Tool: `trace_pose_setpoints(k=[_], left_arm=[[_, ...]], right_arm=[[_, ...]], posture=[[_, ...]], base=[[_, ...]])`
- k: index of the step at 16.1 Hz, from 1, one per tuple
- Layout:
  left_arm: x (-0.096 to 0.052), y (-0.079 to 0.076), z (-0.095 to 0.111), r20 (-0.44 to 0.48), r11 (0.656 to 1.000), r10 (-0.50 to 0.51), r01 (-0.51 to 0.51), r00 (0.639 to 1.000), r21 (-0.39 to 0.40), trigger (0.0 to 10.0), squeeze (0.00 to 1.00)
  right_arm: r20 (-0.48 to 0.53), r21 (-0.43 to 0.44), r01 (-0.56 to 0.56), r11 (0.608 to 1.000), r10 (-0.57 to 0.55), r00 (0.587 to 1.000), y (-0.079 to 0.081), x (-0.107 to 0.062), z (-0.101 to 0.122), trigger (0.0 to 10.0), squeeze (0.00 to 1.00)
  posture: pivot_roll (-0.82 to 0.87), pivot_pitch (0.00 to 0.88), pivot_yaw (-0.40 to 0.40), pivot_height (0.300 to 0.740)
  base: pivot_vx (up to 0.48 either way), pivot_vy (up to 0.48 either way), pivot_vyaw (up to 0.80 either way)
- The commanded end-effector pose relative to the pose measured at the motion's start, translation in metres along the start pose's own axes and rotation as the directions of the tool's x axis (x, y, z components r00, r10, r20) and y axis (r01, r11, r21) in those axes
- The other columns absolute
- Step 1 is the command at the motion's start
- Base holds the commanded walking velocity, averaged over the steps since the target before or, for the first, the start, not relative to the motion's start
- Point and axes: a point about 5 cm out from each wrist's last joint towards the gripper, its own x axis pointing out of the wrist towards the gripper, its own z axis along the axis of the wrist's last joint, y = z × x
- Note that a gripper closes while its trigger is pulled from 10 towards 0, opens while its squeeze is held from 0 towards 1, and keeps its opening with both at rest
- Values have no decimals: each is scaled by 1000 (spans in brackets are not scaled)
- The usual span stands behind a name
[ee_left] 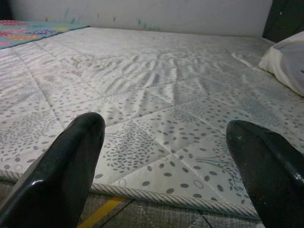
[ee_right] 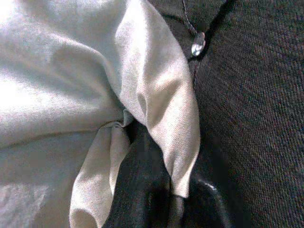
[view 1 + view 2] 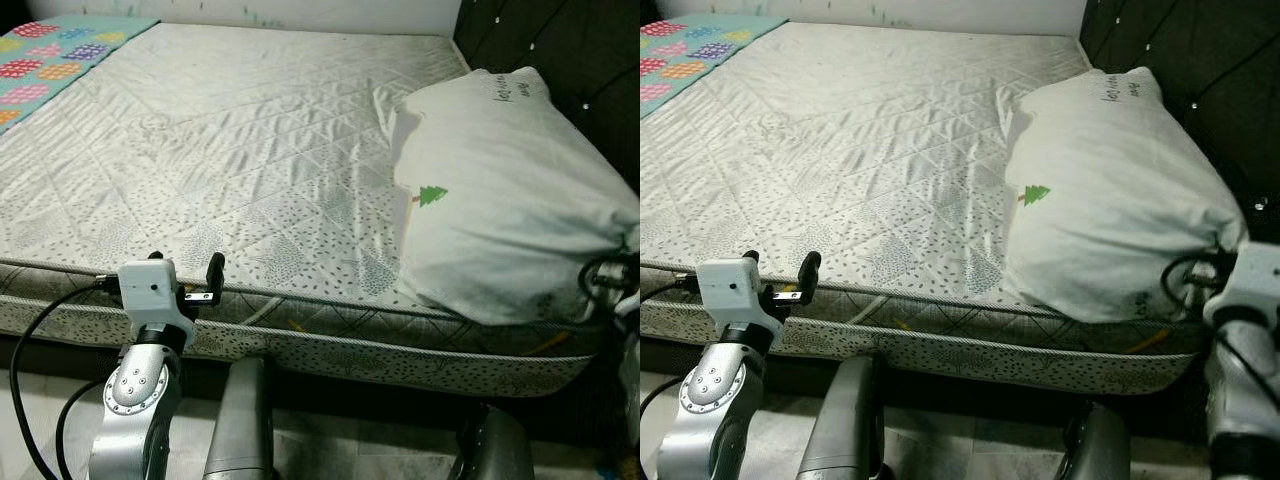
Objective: Clean up the room
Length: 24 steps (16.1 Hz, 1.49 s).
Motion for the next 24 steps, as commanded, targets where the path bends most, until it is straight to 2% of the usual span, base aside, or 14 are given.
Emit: trace_pose_setpoints(k=[1,3,8,12,13,15,16,17,18,20,22,24], left_arm=[[1,-1,0,1,1000,-5,5,1000,7,10000,0],[2,-4,1,3,1000,-15,15,1000,6,10000,0],[1,1,1,3,1000,-5,5,1000,14,10000,0],[3,-4,-1,-5,1000,-25,26,1000,9,10000,0],[6,-5,0,-2,999,-36,36,999,9,10000,0],[8,-6,0,-2,999,-44,44,999,10,10000,0],[8,-6,0,-1,999,-45,45,999,11,10000,0],[8,-6,0,0,999,-44,44,999,11,10000,0],[7,-5,0,-1,999,-36,37,999,11,10000,0],[4,-3,-1,-3,1000,-20,20,1000,11,10000,0],[2,-2,-2,-6,1000,-11,11,1000,9,10000,0],[2,-2,-3,-7,1000,-12,12,1000,9,10000,0]], right_arm=[[-7,20,38,999,-38,999,-6,-5,-1,0,0],[1,12,19,1000,-19,1000,-1,-6,0,0,0],[-16,13,21,1000,-21,1000,-2,-9,2,0,0],[-45,3,39,999,-39,998,-8,-28,-7,0,0],[-60,4,42,999,-42,997,-8,-33,-12,0,0],[-71,9,27,1000,-26,997,-1,-34,-13,0,0],[-70,2,8,1000,-8,998,4,-31,-12,4745,0],[-61,3,-5,1000,5,998,9,-27,-8,10000,0],[-46,13,-13,1000,14,999,13,-23,-2,10000,1000],[7,-25,-22,999,22,1000,19,-15,12,10000,1000],[69,-71,0,997,5,998,18,-8,28,10000,1000],[97,-75,14,997,-7,995,16,-3,37,10000,1000]], posture=[[10,1,19,457],[10,1,19,457],[17,0,15,457],[-5,2,26,457],[-20,4,37,457],[-21,2,39,457],[-16,0,36,457],[-10,0,30,457],[-4,0,24,457],[5,0,13,457],[6,0,9,457],[1,1,10,457]], base=[[0,0,0],[0,0,0],[0,0,0],[0,0,0],[0,0,0],[0,0,0],[0,0,0],[0,0,0],[0,0,0],[0,0,0],[0,0,0],[0,0,0]])
